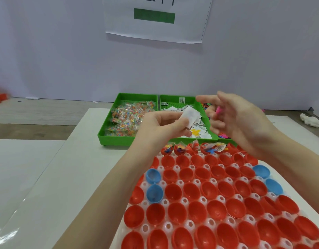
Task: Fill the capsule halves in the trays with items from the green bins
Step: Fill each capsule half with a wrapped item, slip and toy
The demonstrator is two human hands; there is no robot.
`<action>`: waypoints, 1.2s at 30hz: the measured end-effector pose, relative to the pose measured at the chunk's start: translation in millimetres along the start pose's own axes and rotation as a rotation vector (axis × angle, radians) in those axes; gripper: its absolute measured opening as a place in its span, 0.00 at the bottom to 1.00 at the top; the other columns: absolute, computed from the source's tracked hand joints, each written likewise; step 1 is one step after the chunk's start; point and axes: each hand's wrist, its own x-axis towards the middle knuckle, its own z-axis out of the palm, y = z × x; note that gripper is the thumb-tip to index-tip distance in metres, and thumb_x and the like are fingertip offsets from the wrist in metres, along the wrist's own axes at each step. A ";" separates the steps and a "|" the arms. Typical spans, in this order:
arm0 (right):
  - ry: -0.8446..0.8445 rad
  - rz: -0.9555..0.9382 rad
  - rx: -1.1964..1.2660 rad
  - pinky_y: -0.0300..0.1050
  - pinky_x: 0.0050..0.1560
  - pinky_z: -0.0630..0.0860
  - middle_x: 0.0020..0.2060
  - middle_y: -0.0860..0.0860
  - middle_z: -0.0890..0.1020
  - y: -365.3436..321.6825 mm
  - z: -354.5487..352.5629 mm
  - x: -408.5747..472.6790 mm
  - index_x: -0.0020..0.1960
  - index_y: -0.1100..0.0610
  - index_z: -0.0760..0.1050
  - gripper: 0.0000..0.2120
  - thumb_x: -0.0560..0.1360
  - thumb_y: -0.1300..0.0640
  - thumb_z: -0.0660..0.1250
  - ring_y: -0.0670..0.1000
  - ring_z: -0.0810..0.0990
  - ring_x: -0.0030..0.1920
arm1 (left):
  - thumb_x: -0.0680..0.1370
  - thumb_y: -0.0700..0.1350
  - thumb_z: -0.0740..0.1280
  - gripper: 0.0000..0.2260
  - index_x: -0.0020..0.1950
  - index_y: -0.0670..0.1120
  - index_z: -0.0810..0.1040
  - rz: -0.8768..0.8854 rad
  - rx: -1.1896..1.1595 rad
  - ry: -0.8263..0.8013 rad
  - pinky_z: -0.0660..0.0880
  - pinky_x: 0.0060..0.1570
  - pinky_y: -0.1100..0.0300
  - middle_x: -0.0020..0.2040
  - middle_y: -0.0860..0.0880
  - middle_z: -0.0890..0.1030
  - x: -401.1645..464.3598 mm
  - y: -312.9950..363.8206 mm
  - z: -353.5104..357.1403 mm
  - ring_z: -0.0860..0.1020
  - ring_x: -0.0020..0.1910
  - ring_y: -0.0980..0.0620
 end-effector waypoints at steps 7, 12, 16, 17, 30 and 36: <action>0.024 -0.274 -0.114 0.31 0.41 0.76 0.34 0.45 0.83 2.3 -7.5 -14.8 0.58 0.49 0.70 0.23 0.64 0.59 0.68 0.42 0.81 0.36 | 0.74 0.35 0.68 0.10 0.50 0.48 0.74 0.009 0.019 0.018 0.79 0.42 0.65 0.31 0.49 0.82 -1.6 -1.1 4.8 0.83 0.34 0.53; 0.080 -0.433 -0.256 0.31 0.40 0.77 0.38 0.41 0.85 0.4 -5.3 -23.2 0.50 0.49 0.75 0.21 0.58 0.56 0.72 0.42 0.84 0.39 | 0.74 0.36 0.68 0.07 0.52 0.41 0.78 0.042 0.048 -0.087 0.78 0.39 0.66 0.35 0.46 0.81 -4.4 3.6 8.6 0.82 0.34 0.53; 0.066 -0.474 -0.370 0.32 0.47 0.77 0.41 0.36 0.83 1.3 -2.7 -29.6 0.53 0.46 0.74 0.20 0.61 0.54 0.69 0.40 0.83 0.45 | 0.72 0.39 0.69 0.08 0.51 0.43 0.79 0.074 0.014 -0.138 0.78 0.41 0.65 0.37 0.47 0.82 -6.3 5.4 10.4 0.83 0.36 0.54; 0.065 -0.474 -0.389 0.33 0.49 0.77 0.41 0.36 0.83 0.7 -3.3 -30.7 0.54 0.45 0.73 0.20 0.62 0.53 0.69 0.40 0.83 0.46 | 0.72 0.39 0.69 0.08 0.51 0.44 0.79 0.082 0.011 -0.140 0.79 0.41 0.65 0.36 0.48 0.83 -6.3 5.4 9.8 0.83 0.36 0.53; 0.052 -0.466 -0.388 0.31 0.49 0.76 0.42 0.34 0.82 7.1 -6.7 -39.3 0.62 0.43 0.67 0.28 0.63 0.55 0.68 0.39 0.82 0.48 | 0.73 0.34 0.66 0.13 0.55 0.46 0.76 0.145 0.042 -0.209 0.79 0.45 0.63 0.36 0.50 0.81 -7.5 5.6 10.1 0.83 0.38 0.53; 0.040 -0.452 -0.411 0.31 0.51 0.75 0.44 0.34 0.82 7.3 -8.7 -45.5 0.66 0.43 0.64 0.32 0.66 0.62 0.70 0.38 0.82 0.48 | 0.73 0.33 0.67 0.10 0.50 0.45 0.81 0.159 0.079 -0.187 0.78 0.45 0.64 0.40 0.46 0.84 -10.2 4.5 19.1 0.82 0.40 0.53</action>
